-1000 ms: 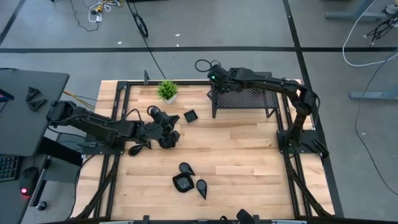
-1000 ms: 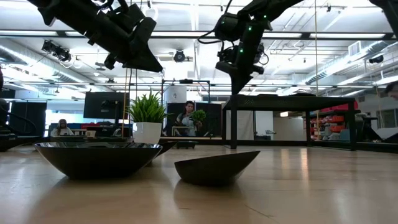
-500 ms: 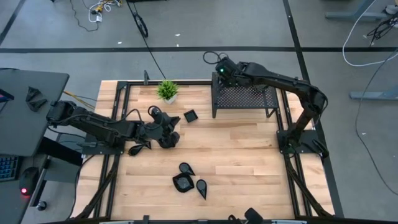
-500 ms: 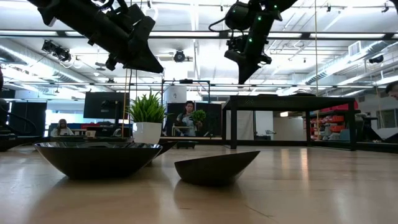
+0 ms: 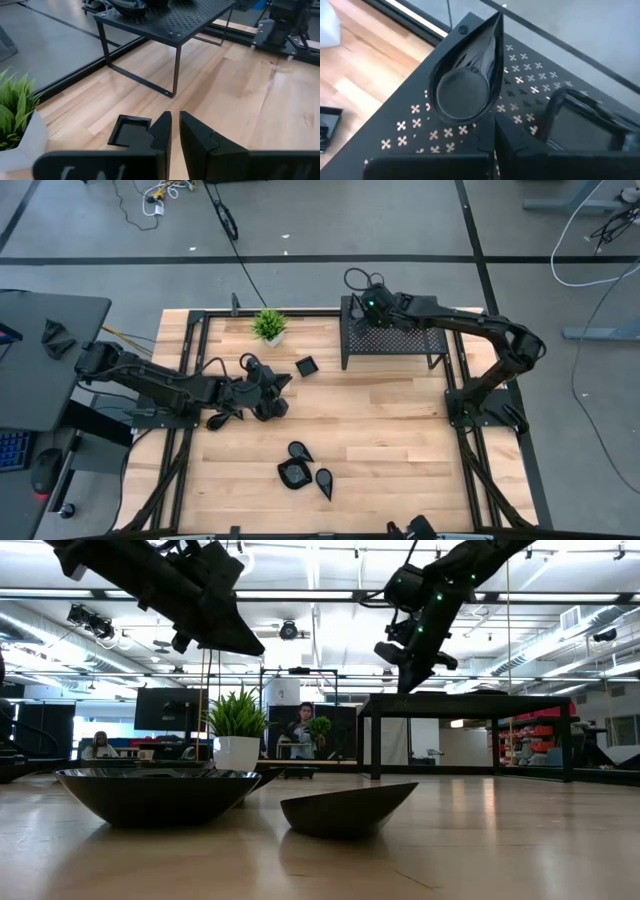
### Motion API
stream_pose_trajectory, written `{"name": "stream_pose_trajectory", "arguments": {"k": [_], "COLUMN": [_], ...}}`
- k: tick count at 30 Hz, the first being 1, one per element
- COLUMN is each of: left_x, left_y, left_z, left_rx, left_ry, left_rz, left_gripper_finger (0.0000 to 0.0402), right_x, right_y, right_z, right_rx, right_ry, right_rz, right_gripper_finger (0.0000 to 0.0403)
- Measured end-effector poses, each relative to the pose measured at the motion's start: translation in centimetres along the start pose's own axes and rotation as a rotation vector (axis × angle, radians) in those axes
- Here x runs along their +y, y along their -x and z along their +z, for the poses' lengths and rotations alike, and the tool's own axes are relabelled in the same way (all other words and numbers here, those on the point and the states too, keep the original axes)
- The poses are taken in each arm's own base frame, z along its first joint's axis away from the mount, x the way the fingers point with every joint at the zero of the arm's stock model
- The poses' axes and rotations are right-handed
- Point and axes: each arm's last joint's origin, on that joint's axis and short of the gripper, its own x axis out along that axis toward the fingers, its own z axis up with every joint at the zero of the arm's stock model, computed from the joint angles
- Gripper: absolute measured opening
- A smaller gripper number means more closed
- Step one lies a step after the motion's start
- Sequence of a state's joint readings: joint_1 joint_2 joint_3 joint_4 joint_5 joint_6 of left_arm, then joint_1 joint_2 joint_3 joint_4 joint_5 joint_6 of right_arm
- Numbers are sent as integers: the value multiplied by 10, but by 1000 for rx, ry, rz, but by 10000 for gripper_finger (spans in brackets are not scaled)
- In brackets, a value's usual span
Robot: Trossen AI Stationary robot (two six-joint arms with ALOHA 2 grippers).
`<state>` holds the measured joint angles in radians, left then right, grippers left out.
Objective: Pick & Place Mini shaped plates
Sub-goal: Stack the black drop-shaped plate on top of the black drop-shaped plate on the shelf
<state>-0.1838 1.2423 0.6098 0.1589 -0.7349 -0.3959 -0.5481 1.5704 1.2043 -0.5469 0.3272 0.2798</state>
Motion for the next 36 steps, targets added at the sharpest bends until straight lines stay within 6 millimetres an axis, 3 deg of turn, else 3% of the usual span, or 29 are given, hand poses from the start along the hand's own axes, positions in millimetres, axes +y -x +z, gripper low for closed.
{"name": "stream_pose_trajectory", "arguments": {"k": [36], "left_x": [0], "left_y": [0], "left_z": [0], "left_rx": [-2], "left_ry": [8], "left_rz": [5], "left_gripper_finger": [39], "right_x": [4], "right_y": [-1], "right_z": [6], "right_rx": [-25], "right_ry": [14], "right_rz": [66], "right_gripper_finger": [6]}}
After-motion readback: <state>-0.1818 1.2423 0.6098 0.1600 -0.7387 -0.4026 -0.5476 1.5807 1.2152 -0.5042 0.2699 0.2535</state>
